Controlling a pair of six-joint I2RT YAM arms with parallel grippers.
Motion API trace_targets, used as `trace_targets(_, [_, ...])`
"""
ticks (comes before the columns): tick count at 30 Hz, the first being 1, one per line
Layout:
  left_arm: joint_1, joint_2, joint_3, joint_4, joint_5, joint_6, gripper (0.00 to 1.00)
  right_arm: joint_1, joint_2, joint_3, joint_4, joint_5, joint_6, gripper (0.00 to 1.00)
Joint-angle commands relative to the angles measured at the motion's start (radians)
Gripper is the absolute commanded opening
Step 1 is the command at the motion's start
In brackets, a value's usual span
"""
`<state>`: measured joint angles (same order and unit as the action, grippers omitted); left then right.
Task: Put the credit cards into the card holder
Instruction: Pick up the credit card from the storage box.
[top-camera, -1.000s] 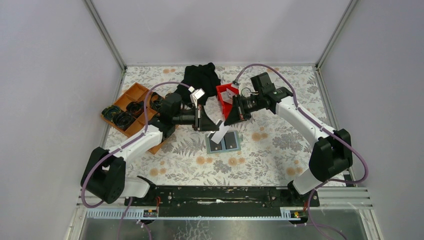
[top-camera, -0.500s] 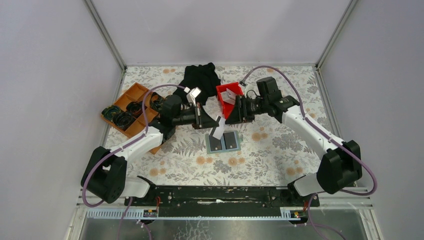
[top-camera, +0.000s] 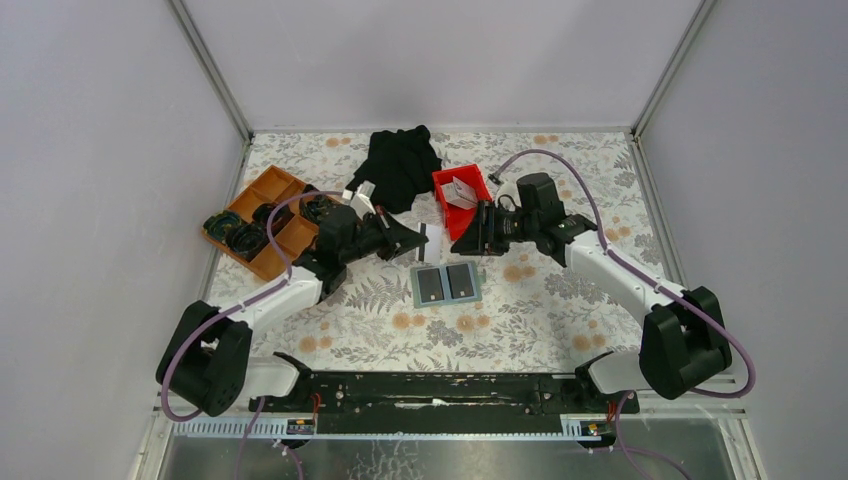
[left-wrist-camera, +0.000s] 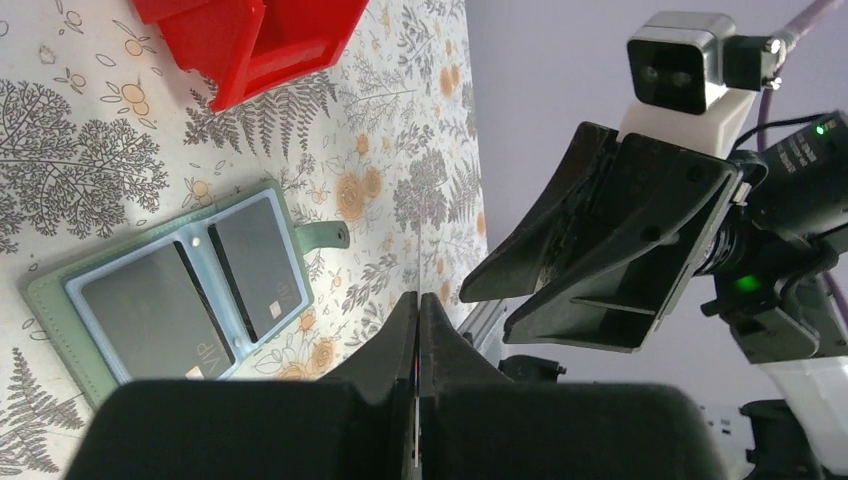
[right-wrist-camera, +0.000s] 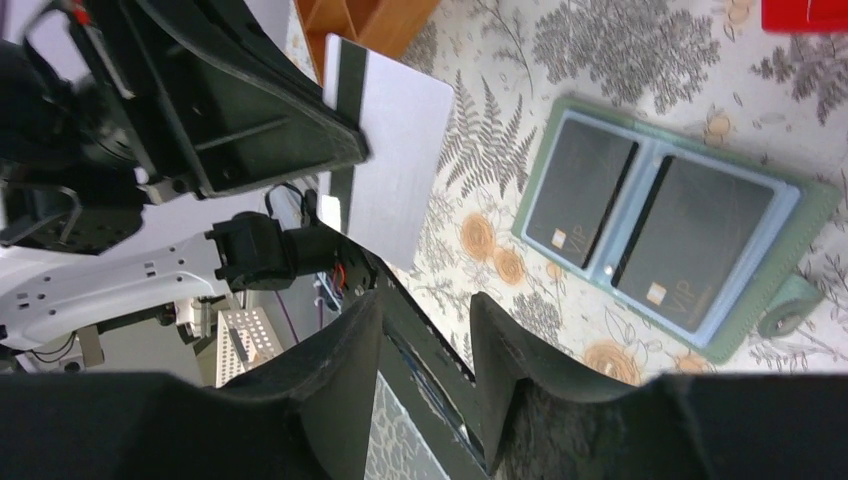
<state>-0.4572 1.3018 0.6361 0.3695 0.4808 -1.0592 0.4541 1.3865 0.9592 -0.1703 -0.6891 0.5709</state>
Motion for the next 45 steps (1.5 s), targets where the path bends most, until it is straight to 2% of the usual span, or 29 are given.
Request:
trace_targets(1, [0.004,-0.022,-0.041,0.161,-0.060,-0.119,0.00,0.000,-0.006,-0.002,0.143,0.008,0.063,0.44])
trace_targets(8, [0.003,-0.024,-0.095,0.271,-0.060,-0.206,0.00,0.003,0.043,-0.029,0.265,-0.013,0.142,0.43])
trace_targets(20, [-0.014,0.009,-0.108,0.350,-0.045,-0.258,0.00,0.006,0.101,-0.050,0.384,-0.047,0.205,0.41])
trace_targets(37, [-0.003,-0.026,-0.127,0.314,-0.092,-0.249,0.00,0.006,0.066,-0.053,0.325,-0.010,0.170,0.40])
trace_targets(45, [0.001,-0.003,-0.130,0.328,-0.083,-0.253,0.00,0.006,0.077,-0.038,0.347,-0.025,0.191,0.40])
